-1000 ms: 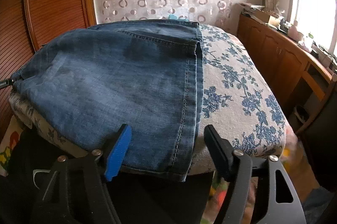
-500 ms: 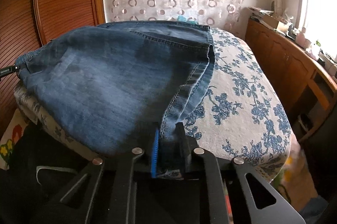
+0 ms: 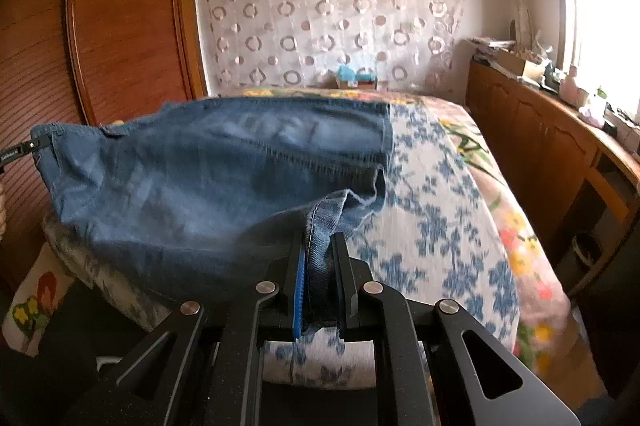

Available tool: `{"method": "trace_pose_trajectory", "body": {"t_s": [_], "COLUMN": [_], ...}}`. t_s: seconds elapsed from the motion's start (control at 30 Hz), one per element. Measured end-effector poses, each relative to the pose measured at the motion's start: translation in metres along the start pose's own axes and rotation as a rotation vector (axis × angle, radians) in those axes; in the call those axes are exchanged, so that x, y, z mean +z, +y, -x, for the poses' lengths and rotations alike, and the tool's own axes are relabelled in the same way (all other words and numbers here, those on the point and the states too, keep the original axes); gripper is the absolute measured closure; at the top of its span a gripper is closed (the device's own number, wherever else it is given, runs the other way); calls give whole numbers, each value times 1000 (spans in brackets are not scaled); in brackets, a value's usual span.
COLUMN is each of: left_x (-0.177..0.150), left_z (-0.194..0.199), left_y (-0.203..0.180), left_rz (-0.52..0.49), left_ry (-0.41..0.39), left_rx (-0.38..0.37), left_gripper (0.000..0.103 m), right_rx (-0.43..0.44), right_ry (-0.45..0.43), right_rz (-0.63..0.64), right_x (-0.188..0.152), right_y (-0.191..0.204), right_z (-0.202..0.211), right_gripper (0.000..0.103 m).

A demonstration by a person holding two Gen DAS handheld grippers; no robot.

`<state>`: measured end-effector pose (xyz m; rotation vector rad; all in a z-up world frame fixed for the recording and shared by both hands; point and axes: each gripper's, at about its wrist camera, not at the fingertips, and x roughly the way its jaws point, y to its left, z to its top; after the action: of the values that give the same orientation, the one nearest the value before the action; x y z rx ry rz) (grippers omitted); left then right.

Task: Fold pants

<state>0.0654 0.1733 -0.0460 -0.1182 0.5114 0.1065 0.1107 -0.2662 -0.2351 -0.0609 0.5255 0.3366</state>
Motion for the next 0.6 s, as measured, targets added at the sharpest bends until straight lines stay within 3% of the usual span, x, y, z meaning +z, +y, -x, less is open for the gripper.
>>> {"method": "trace_pose_trajectory", "body": {"t_s": [0.17,0.6], "left_x": [7,12], "left_z": [-6,-15], "left_y": [-3,-10], "left_rz": [-20,-39], "left_ry": [-1,-4], "left_rx": [-5,14], "left_gripper": [90,91], "right_rx": [12,23], "right_ry": [-33,-8], "right_rz": [2,-8], "right_x": [13,33], "right_y": [-1,-14], "right_z": [0,-37], "right_gripper": [91,91]}}
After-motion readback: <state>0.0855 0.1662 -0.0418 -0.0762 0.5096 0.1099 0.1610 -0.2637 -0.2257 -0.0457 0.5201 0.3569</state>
